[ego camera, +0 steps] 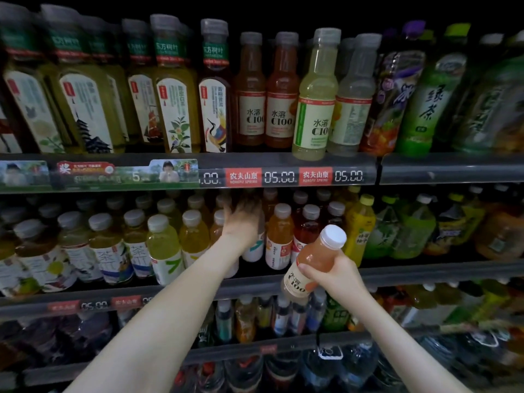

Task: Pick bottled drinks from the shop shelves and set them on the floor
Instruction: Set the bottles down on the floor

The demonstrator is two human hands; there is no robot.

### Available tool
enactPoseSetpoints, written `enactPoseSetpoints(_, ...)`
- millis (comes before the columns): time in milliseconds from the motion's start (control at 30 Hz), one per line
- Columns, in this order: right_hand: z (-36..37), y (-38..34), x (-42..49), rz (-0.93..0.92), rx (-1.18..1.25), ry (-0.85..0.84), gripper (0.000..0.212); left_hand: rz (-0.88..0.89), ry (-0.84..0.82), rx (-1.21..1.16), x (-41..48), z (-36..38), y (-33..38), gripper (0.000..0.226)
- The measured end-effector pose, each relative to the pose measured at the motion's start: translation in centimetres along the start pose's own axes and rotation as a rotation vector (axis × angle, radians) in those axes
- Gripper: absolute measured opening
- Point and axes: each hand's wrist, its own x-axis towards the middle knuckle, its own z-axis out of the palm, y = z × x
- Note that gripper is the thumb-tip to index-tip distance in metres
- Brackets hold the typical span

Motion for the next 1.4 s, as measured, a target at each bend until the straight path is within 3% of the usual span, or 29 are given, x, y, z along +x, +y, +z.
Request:
enactPoseSetpoints(67, 0.2, 0.3, 0.2, -0.016, 0.004, 0.003, 0.034, -0.048, -0.070, -0.037, 0.7, -0.8, 0.3, 0.059)
enactPoseSetpoints(267, 0.6, 0.8, 0.4, -0.020, -0.005, 0.004, 0.034, 0.053, 0.170, 0.130, -1.1, 0.3, -0.5, 0.044)
enactPoseSetpoints(367, 0.5, 1.0, 0.4, -0.008, -0.014, -0.002, 0.035, 0.050, 0.212, 0.168, -1.4, 0.5, -1.2, 0.038)
enactPoseSetpoints(600, 0.1, 1.2, 0.1, 0.005, 0.021, 0.026, 0.036, -0.006, 0.026, 0.121, 0.3, 0.6, -1.3, 0.056)
enactPoseSetpoints(800, -1.2, 1.7, -0.6, 0.006, 0.058, 0.042, 0.033, -0.102, -0.099, -0.031, 2.0, 0.6, 0.4, 0.052)
enactPoseSetpoints(1033, -1.0, 2.3, -0.4, -0.001, 0.044, 0.046, 0.039, -0.038, 0.047, 0.191, 2.3, 3.0, 0.8, 0.063)
enactPoseSetpoints(1200, 0.6, 1.8, 0.3, -0.008, -0.001, 0.030, 0.039, -0.043, 0.043, 0.249, 2.3, 2.8, 0.7, 0.063)
enactPoseSetpoints(1333, 2.0, 1.2, 0.8, -0.009, -0.001, 0.004, 0.044, 0.162, 0.297, 0.236, -1.2, 1.7, -0.6, 0.057)
enactPoseSetpoints(1400, 3.0, 1.0, 1.1, 0.001, -0.001, -0.026, 0.045, 0.190, 0.332, 0.230, -3.8, 1.7, -1.8, 0.057)
